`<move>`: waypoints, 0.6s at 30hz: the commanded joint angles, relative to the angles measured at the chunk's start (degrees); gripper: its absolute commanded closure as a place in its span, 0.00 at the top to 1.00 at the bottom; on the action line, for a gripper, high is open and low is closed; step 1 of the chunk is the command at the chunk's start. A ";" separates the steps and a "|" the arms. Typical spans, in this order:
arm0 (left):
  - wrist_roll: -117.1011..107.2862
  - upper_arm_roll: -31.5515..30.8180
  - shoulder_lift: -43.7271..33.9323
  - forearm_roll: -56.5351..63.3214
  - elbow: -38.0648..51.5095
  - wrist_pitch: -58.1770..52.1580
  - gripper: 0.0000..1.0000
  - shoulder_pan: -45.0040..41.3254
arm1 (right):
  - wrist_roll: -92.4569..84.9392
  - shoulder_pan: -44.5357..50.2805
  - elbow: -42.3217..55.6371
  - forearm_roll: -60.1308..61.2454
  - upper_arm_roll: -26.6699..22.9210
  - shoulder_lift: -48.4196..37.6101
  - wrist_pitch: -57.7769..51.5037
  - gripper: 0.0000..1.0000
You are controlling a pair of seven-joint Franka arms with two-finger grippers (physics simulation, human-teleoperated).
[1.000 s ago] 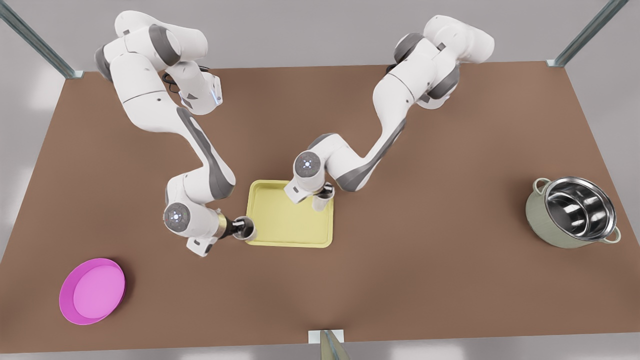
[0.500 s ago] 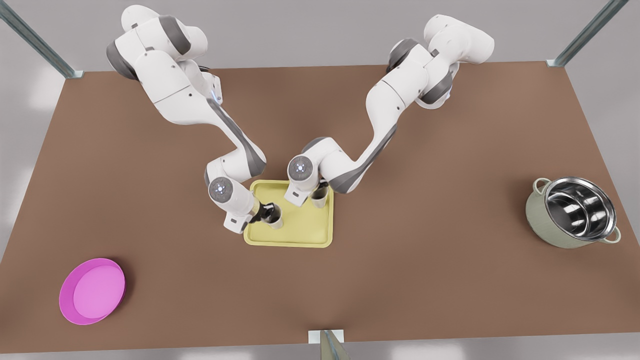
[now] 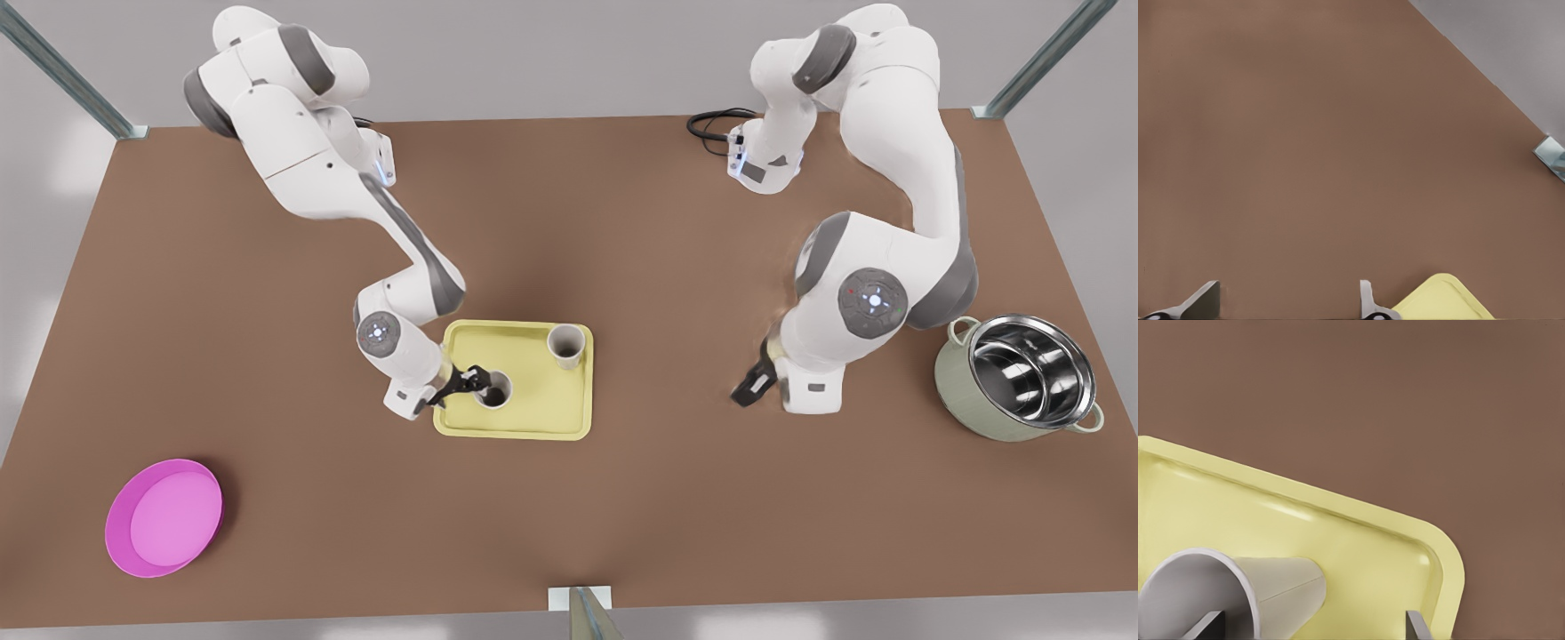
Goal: Use both arms to respectively pick up the white IKEA cups from the middle-left and middle-right positions, then place the white IKEA cups onto the middle-middle tray, ensuring that the cups remain upright and do not tip over
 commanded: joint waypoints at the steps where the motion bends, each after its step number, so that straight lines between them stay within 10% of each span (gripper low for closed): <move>1: 46.05 0.11 -2.01 7.52 -0.14 -14.51 1.00 3.12 | -1.08 -0.19 0.17 0.35 0.02 -2.18 -4.96 1.00; 3: 59.16 13.81 -20.91 -4.75 -23.51 3.07 1.00 -0.39 | -0.99 -0.46 6.74 0.44 -0.07 -4.38 -18.30 1.00; 11: 58.99 13.39 -19.33 -6.97 -22.90 -2.83 1.00 0.66 | -9.34 -9.24 29.61 -14.59 -4.73 -8.77 -56.03 1.00; 18: 58.99 13.04 -19.33 -7.76 -22.90 -3.18 1.00 0.92 | -7.85 -12.94 14.14 -10.02 -4.91 -28.64 -55.24 1.00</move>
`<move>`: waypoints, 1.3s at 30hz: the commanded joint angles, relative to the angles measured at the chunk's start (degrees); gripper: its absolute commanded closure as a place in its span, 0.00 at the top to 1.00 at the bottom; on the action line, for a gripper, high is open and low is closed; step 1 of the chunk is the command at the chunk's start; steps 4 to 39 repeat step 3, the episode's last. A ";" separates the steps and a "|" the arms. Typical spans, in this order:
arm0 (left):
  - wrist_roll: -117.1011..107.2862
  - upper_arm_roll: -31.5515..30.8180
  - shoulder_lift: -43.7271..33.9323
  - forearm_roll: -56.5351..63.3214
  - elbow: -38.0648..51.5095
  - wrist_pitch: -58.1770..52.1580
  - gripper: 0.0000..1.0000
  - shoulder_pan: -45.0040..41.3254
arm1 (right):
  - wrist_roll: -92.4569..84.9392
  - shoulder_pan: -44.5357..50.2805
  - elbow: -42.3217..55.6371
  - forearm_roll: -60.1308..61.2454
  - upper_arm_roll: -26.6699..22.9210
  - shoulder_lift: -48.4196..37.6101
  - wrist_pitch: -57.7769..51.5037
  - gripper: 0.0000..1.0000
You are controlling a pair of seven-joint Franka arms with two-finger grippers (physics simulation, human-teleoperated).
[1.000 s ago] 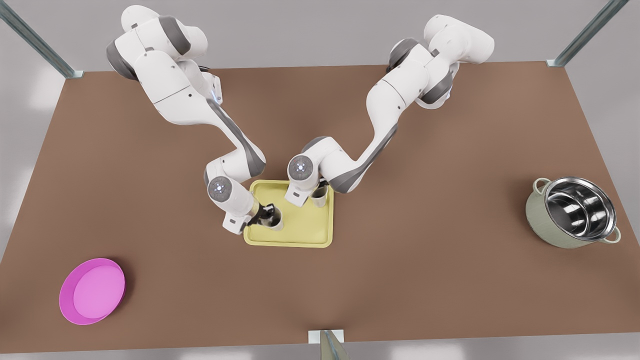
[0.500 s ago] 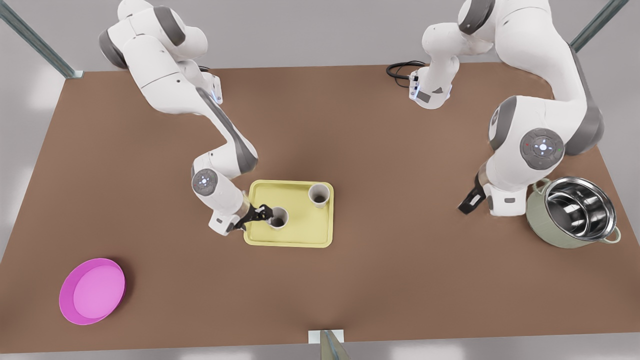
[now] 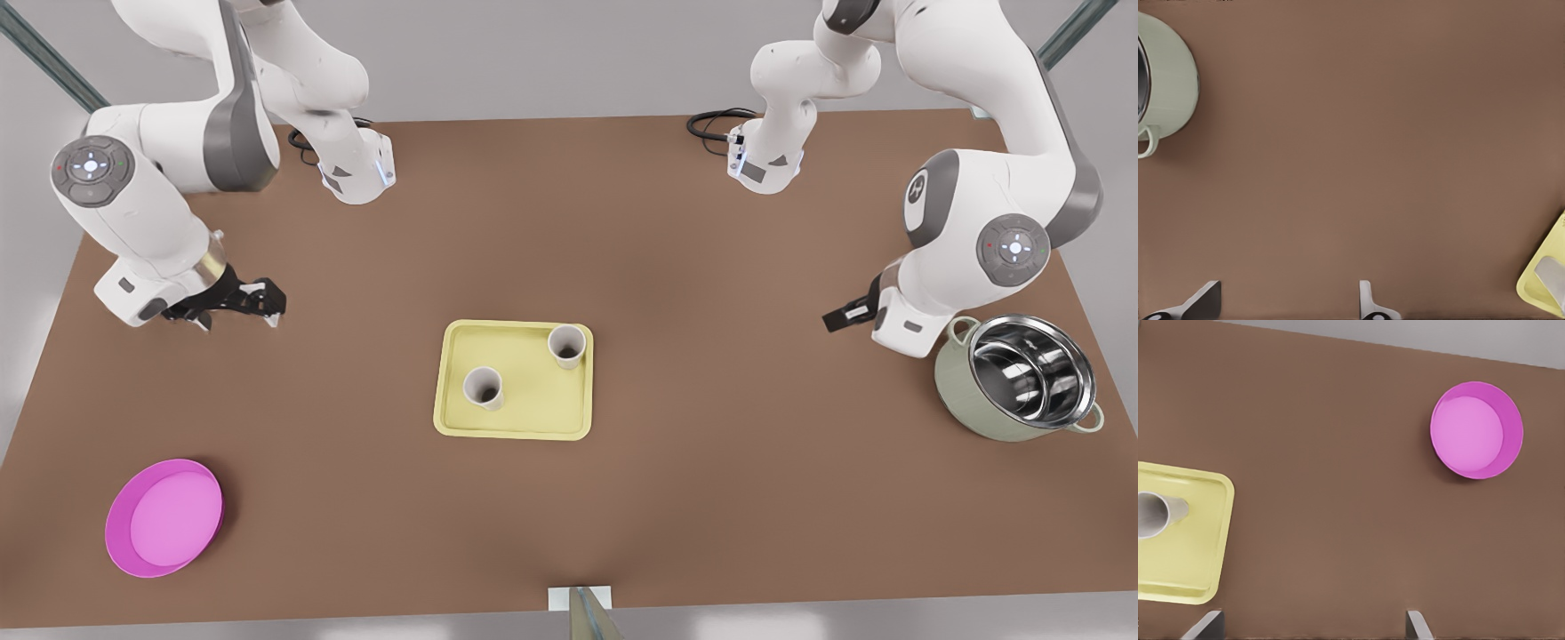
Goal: Use both arms to respectively pick up the white IKEA cups from the middle-left and middle-right positions, then place the white IKEA cups onto the middle-middle tray, ensuring that the cups remain upright and do not tip over
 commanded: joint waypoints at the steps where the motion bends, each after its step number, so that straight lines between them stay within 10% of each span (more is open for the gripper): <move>1: 21.88 -0.05 -0.01 -0.47 0.05 -0.30 1.00 -0.08 | -3.81 -0.34 -0.42 0.73 -0.59 -0.72 -6.91 1.00; 39: 21.88 -0.05 0.07 -0.47 0.05 -0.30 1.00 -0.17 | -4.07 -0.25 -0.07 0.82 -1.38 -0.63 -7.26 1.00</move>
